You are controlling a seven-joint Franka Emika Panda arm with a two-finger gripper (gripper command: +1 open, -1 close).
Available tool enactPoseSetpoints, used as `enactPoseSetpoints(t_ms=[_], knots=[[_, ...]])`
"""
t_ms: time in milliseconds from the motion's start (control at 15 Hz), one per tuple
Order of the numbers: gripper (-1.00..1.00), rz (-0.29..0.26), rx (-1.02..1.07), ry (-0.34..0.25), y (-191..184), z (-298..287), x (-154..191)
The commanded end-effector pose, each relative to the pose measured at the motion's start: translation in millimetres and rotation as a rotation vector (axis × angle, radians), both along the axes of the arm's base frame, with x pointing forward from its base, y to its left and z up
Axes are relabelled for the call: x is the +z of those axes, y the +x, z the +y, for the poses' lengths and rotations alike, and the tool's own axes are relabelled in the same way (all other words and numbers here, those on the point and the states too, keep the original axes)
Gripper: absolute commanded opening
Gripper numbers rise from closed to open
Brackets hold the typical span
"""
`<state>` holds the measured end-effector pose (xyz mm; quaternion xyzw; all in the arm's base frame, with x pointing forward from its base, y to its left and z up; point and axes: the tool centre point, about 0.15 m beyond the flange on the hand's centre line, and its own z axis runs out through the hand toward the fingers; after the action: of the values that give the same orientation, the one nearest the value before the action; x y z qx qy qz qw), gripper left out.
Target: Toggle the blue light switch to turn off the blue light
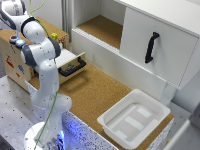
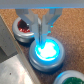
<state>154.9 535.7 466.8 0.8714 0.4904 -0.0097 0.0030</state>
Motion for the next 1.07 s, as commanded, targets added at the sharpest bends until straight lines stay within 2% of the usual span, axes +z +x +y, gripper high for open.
enactPoseSetpoints(t_ms=[0, 333, 467, 667, 800, 867, 1000], knots=[[-1.00, 0.015, -0.034, -0.056, 5.8, 0.2, -25.8], [-1.00, 0.019, -0.001, -0.053, 0.7, 1.0, -37.3], [-1.00, 0.023, -0.005, -0.028, -1.4, -1.2, -41.8], [-1.00, -0.045, -0.002, 0.010, -3.3, -0.7, -10.0], [-1.00, -0.123, 0.004, 0.032, -2.9, 0.0, 33.3], [1.00, -0.157, 0.015, 0.019, -2.6, 0.8, 54.6], [1.00, -0.220, 0.021, -0.006, -2.2, -0.9, 85.4]])
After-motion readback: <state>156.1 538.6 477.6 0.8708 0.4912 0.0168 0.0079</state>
